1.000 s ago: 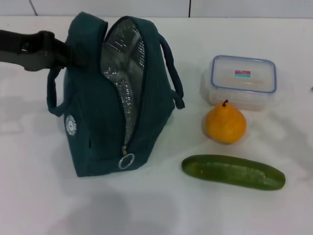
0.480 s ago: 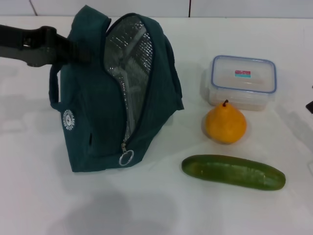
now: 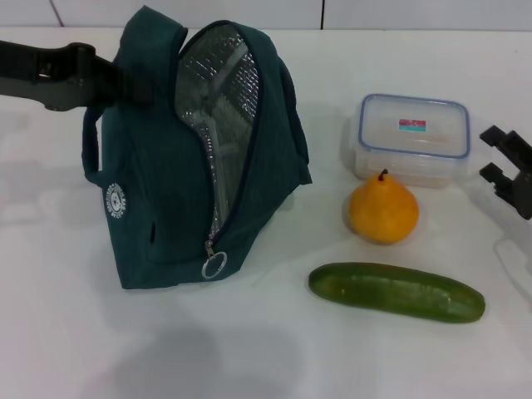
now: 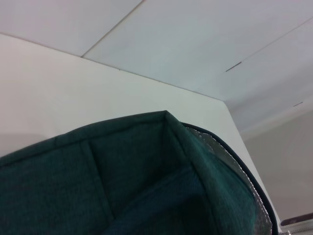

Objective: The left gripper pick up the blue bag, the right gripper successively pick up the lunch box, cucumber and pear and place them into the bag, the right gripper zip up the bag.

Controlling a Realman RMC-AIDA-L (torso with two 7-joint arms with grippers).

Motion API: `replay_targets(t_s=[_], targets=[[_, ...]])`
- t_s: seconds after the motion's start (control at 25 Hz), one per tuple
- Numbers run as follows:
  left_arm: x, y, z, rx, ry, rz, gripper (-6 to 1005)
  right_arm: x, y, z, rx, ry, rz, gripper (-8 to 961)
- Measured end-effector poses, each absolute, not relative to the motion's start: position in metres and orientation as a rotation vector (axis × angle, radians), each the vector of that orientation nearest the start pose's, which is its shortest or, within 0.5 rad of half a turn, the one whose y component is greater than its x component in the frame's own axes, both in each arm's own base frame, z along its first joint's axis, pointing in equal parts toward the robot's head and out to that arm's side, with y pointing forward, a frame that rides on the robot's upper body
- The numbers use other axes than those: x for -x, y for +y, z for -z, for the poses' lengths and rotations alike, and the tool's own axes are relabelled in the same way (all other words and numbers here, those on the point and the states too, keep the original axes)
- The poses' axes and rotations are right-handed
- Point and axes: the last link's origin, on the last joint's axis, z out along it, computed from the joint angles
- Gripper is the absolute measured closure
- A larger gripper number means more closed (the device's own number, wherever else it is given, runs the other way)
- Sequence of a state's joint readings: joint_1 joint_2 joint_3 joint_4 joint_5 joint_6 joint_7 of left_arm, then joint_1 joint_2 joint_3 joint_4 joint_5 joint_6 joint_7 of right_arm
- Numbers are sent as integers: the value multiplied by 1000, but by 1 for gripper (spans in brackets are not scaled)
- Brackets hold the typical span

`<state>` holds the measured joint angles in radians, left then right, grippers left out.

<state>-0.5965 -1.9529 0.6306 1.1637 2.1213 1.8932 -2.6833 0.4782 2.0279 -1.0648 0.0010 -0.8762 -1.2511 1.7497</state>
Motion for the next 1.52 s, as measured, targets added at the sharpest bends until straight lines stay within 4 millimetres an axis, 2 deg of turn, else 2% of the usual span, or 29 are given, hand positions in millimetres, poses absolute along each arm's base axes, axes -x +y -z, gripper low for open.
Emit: replay_targets(t_s=[0.44, 1.04, 1.52], targets=[[212, 346, -125, 2424, -1735, 537, 958, -321, 336, 32, 1536, 1855, -1338, 104], [211, 348, -126, 2427, -1725, 536, 958, -304, 356, 25, 1584, 1789, -1369, 116], [207, 350, -124, 2446, -1703, 539, 958, -303, 358, 26, 1591, 1791, -1355, 239]])
